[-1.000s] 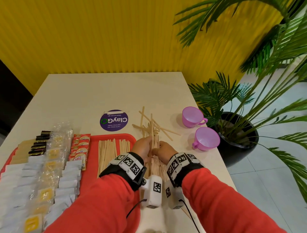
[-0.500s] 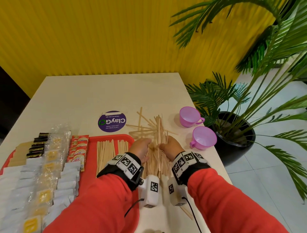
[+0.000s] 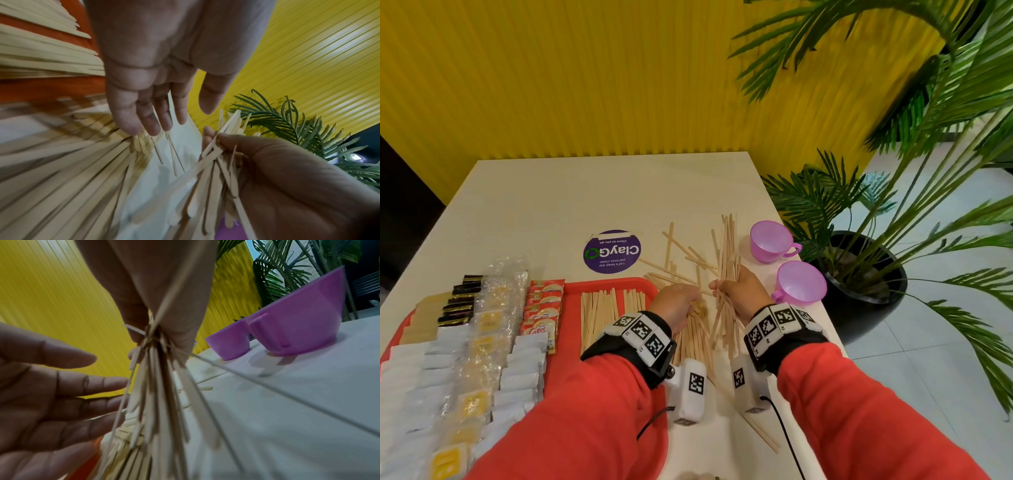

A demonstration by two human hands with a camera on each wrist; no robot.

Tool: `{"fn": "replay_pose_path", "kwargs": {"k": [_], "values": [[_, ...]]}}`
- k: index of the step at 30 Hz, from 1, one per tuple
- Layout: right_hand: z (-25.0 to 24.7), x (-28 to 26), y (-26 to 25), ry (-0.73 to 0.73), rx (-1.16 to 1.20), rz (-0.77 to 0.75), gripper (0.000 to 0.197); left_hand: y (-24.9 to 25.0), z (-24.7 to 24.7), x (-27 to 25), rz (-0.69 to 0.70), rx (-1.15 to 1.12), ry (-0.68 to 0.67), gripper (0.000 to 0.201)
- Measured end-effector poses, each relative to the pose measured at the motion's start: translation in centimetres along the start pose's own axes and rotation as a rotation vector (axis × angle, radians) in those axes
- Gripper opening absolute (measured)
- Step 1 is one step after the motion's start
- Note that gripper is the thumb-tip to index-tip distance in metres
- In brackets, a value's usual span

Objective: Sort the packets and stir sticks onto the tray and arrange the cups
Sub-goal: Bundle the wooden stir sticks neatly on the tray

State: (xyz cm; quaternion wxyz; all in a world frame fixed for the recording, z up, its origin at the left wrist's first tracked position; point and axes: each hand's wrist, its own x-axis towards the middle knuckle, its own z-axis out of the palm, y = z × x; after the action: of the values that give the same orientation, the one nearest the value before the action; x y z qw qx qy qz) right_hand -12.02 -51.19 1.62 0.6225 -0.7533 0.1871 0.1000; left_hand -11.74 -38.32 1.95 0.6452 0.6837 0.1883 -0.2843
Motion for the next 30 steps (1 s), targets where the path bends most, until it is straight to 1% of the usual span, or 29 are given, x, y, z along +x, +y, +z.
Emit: {"fn": "replay_pose_path", "kwargs": {"k": [2, 3, 6, 8, 9, 10, 12, 13, 16, 19, 21, 26, 30], "values": [[-0.1, -0.1, -0.5, -0.004, 0.013, -0.041, 0.020, 0.3, 0.0, -0.4, 0.036, 0.064, -0.011, 0.013], [-0.2, -0.3, -0.9, -0.007, 0.021, -0.056, 0.020, 0.3, -0.2, -0.4, 0.071, 0.130, -0.020, 0.020], [-0.6, -0.6, -2.0, 0.000, 0.063, -0.120, 0.017, 0.6, -0.1, -1.0, 0.144, 0.271, -0.141, 0.048], [-0.8, -0.8, -2.8, 0.012, 0.090, -0.163, 0.017, 0.8, 0.2, -1.3, 0.196, 0.311, -0.224, 0.061], [-0.7, -1.1, -3.2, 0.007, 0.117, -0.184, 0.021, 1.0, 0.5, -1.4, 0.221, 0.332, -0.256, 0.063], [-0.6, -1.2, -3.5, -0.005, 0.157, -0.197, 0.027, 1.2, 0.9, -1.5, 0.254, 0.350, -0.284, 0.060], [-0.4, -1.6, -3.9, -0.027, 0.240, -0.198, 0.036, 1.6, 1.7, -1.7, 0.299, 0.386, -0.311, 0.040], [-0.2, -1.8, -4.1, -0.028, 0.271, -0.196, 0.037, 1.8, 2.0, -1.7, 0.319, 0.408, -0.316, 0.034], [-0.1, -2.1, -4.1, -0.015, 0.348, -0.181, 0.036, 2.1, 2.6, -1.8, 0.335, 0.436, -0.332, 0.033], [-0.2, -2.0, -4.0, -0.015, 0.411, -0.152, 0.030, 2.3, 3.1, -2.1, 0.352, 0.460, -0.360, 0.020], [-0.4, -2.0, -3.9, -0.011, 0.432, -0.136, 0.029, 2.3, 3.3, -2.3, 0.353, 0.456, -0.365, 0.028], [-0.8, -2.1, -4.6, 0.005, 0.403, -0.162, 0.023, 2.4, 3.5, -2.3, 0.332, 0.458, -0.368, 0.021], [-1.0, -2.2, -4.8, 0.058, 0.300, -0.233, 0.009, 2.7, 3.7, -2.6, 0.351, 0.534, -0.372, 0.024]]}}
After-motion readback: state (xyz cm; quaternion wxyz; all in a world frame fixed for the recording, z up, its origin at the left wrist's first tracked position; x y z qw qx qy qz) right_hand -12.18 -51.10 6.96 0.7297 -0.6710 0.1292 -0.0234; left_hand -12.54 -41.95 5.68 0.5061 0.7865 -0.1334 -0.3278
